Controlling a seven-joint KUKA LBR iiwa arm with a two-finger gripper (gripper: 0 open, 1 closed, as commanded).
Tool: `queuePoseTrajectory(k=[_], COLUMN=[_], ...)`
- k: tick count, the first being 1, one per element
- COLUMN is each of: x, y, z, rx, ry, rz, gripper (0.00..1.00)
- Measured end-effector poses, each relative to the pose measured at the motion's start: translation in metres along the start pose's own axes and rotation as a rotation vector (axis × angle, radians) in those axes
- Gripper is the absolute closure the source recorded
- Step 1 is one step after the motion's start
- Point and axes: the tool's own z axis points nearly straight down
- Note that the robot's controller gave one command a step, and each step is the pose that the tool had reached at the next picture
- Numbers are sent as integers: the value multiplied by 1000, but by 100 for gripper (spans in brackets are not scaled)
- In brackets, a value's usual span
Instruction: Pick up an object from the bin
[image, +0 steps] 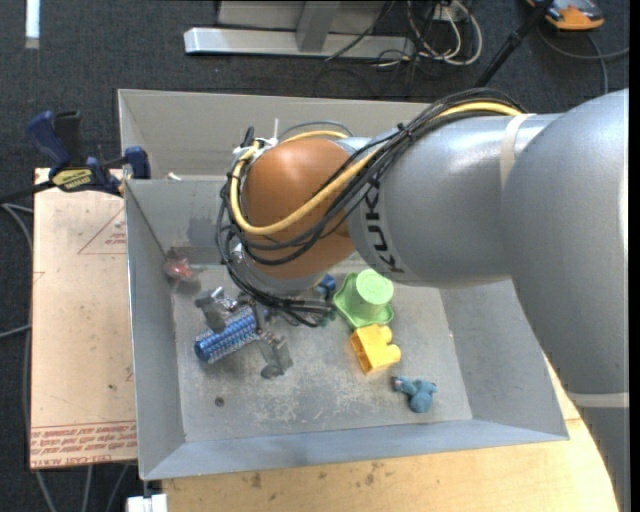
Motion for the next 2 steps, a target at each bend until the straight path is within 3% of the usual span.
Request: queuePoseTrajectory(k=[1, 2], x=[-20, -19], y=[-22, -22], z=[71, 71], rx=[1, -2], ry=[0, 3], rz=[-388, -386], gripper=[0, 100])
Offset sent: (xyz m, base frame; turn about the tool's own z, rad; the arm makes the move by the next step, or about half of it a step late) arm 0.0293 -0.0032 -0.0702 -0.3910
